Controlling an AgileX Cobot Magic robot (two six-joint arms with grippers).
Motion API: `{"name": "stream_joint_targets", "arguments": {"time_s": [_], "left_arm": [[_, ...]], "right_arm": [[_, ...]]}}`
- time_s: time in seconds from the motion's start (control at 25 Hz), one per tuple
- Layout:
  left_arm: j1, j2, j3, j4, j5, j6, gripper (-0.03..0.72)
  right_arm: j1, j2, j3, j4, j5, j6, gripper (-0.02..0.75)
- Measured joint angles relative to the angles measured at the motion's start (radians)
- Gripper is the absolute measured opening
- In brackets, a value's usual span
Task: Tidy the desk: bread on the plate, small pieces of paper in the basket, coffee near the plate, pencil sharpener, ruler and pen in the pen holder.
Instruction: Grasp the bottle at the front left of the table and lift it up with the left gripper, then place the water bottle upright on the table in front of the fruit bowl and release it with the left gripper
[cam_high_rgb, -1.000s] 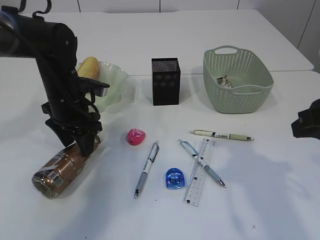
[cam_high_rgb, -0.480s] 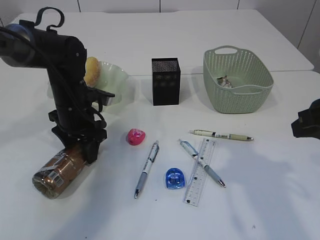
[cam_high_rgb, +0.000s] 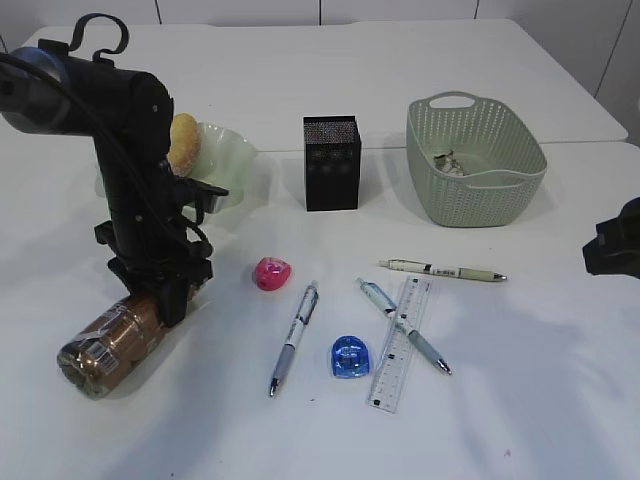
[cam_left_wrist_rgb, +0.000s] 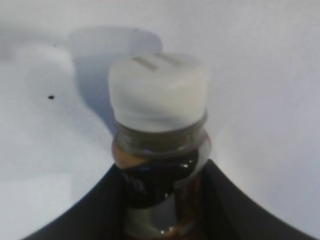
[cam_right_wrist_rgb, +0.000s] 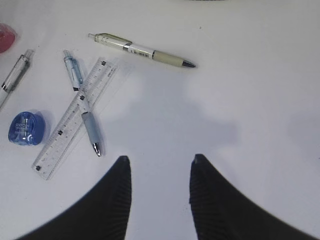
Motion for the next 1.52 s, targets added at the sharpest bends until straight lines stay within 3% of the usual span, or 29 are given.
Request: {"name": "stream_joint_targets", "arguments": {"time_s": [0.56,1.2,1.36,1.52], "left_arm": [[0.000,-0.051,0.000,0.000,0.000,-0.004,0.270],[0.000,-0.298,0.007,-0.046,-0.073,-0.026,0.268],[0.000,-0.370,0.088,-0.048,-0.168,-0.028,0.268],[0.000,-0.457,0.246,-0.048,-0.301,-0.030,0.268]], "right_arm": [[0.000,0.000,0.000,0.000,0.000,0.000,0.321],[0.000,0.000,0.000,0.000,-0.001,0.000,0.321],[0.000,0.000,0.000,0.000,-0.001,0.000,0.320],[0.000,0.000,0.000,0.000,-0.001,0.000,0.320]]}}
